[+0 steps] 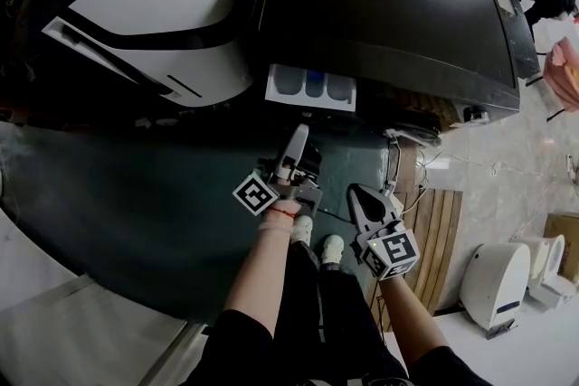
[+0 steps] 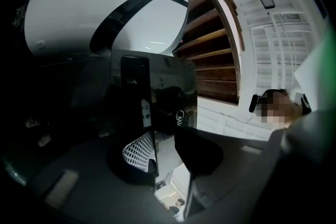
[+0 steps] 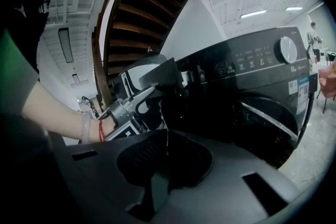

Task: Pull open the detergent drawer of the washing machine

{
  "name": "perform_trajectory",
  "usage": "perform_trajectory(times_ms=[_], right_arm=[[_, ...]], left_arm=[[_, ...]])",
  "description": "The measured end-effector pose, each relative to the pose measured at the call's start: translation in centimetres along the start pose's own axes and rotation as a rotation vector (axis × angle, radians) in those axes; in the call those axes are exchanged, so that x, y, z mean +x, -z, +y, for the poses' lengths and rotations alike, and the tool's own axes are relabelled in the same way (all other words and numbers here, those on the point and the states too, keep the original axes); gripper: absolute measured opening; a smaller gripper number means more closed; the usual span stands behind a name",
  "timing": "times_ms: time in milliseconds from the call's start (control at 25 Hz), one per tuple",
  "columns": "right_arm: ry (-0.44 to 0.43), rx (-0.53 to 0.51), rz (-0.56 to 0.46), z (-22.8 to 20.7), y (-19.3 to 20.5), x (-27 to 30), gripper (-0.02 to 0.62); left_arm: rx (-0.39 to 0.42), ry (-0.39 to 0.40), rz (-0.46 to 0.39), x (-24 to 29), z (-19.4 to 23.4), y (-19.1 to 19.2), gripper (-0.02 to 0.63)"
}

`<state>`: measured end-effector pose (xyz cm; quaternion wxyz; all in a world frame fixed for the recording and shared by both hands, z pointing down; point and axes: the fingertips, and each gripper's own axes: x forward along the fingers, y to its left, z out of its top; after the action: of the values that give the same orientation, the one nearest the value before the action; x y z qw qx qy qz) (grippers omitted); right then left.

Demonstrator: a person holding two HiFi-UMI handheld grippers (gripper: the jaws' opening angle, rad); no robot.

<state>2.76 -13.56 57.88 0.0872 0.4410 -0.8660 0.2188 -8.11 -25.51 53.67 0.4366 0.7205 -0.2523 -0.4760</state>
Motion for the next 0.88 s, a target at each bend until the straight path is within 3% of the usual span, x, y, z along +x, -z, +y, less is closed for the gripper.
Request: perform_trajectory(times_ms=[880], right_arm=[[-0.023, -0.017, -0.009, 1.3, 0.5, -2.0, 0.012]], left_arm=[[0.023, -0.016, 0.006, -2.9, -1.6, 1.1, 0.11]])
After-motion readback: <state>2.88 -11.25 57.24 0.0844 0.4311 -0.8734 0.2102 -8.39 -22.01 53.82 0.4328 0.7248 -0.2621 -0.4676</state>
